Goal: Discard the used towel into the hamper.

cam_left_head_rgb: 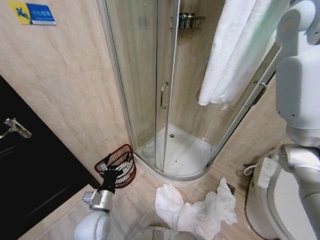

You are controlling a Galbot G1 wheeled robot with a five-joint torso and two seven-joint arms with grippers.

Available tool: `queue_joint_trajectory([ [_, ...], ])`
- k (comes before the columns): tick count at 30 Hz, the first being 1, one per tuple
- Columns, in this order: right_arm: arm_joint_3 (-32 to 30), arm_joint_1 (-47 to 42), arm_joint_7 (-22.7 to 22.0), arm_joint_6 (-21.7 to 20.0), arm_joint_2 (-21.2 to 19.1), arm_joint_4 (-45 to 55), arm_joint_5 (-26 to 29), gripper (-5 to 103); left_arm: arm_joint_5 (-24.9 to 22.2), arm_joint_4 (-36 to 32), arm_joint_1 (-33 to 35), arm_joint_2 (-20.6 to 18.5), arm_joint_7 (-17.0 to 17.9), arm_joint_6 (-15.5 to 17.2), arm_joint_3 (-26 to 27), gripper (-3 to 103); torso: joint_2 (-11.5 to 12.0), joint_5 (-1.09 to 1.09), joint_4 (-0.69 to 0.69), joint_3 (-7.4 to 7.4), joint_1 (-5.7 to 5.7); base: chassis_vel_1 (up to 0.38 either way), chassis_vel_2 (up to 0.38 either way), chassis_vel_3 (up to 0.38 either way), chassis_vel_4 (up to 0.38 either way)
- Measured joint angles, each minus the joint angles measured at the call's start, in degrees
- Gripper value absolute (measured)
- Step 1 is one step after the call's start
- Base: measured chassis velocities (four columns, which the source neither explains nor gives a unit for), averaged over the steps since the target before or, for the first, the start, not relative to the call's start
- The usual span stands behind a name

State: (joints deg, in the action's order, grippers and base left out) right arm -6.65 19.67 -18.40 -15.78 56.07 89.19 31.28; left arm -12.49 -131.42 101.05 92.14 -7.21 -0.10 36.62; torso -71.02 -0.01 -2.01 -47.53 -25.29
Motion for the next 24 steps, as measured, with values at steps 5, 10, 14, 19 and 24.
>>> queue_joint_trajectory([
  [5,0.37,0.63,0.12,0.28,0.70,-0.07,2.06,80,0.00,0.00,0.00,0.00,0.00,0.00,0.00,100,0.00,-0.01,-0.01,0.00,0.00,0.000,0.000,0.000,0.000],
  [10,0.50,1.04,0.19,0.27,1.15,0.17,3.33,63,0.00,0.00,0.00,0.00,0.00,0.00,0.00,100,0.00,0.00,-0.01,0.00,0.00,0.000,0.000,0.000,0.000],
  [14,0.47,1.17,0.33,0.27,1.06,0.23,3.89,47,0.00,0.00,0.00,0.00,0.00,0.00,0.00,100,0.00,0.00,0.00,0.00,0.00,0.000,0.000,0.000,0.000],
  [19,0.21,1.06,0.73,0.42,0.59,0.60,4.48,25,0.00,0.00,0.00,0.00,0.00,0.00,0.00,100,0.00,0.00,0.00,0.00,0.00,0.000,0.000,0.000,0.000],
  [24,0.08,0.75,1.81,1.39,0.55,0.61,4.60,11,0.00,0.00,0.00,0.00,0.00,0.00,0.00,100,0.00,0.00,0.00,0.00,0.00,0.000,0.000,0.000,0.000],
])
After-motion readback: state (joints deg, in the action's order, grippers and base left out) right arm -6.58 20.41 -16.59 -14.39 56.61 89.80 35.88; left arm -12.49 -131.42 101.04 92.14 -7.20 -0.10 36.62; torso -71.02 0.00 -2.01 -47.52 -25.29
